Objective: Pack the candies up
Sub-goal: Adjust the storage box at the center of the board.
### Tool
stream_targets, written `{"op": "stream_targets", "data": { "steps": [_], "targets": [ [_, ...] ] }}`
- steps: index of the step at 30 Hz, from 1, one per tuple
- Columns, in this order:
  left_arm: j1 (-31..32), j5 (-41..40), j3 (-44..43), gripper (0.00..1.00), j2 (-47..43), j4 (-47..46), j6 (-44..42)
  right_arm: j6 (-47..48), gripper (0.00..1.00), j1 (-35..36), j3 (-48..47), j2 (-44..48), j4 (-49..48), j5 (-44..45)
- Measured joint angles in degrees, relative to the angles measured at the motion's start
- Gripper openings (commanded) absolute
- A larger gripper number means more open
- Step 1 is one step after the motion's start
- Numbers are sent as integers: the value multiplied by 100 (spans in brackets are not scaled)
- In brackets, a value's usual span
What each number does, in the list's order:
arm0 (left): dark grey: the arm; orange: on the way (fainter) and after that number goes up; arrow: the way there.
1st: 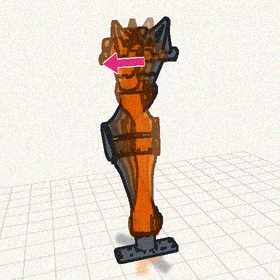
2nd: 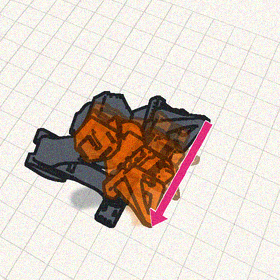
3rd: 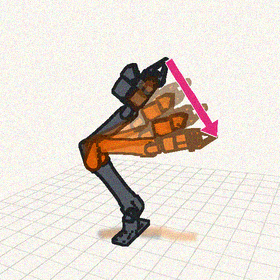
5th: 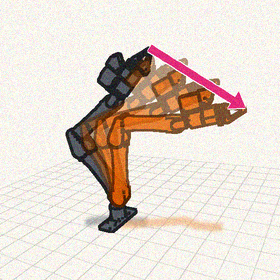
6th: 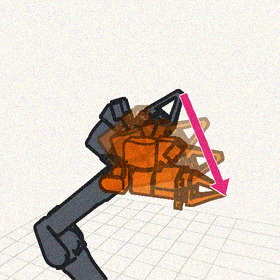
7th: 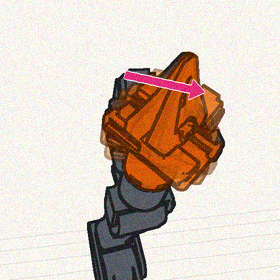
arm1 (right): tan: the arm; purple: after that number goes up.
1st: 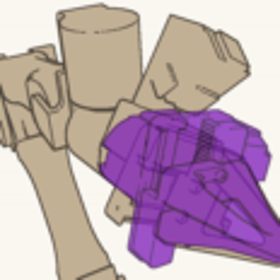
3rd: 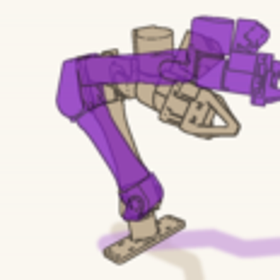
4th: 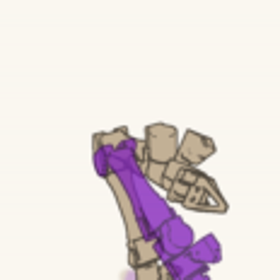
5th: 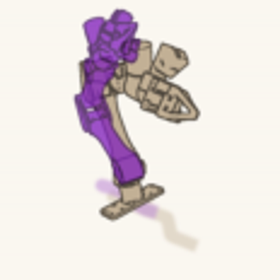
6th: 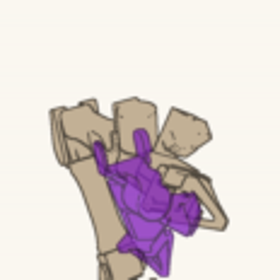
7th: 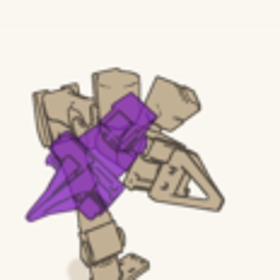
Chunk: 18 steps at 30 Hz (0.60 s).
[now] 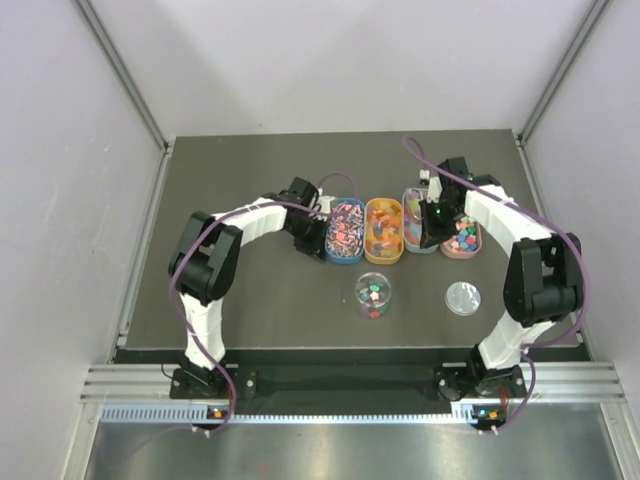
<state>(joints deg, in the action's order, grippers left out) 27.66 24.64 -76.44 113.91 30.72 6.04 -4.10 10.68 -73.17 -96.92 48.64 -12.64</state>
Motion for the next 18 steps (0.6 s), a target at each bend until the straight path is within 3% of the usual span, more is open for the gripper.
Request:
{"op": "stream_targets", "data": {
  "steps": [14,15,18],
  "targets": [
    [284,-4,-212,0,103,59,2,4,0,-72,44,55,11,20],
    [289,-7,-234,2,103,81,2,11,0,-72,44,55,13,28],
    [269,-2,-278,23,74,155,-74,109,0,-74,39,101,24,111]
  ]
}}
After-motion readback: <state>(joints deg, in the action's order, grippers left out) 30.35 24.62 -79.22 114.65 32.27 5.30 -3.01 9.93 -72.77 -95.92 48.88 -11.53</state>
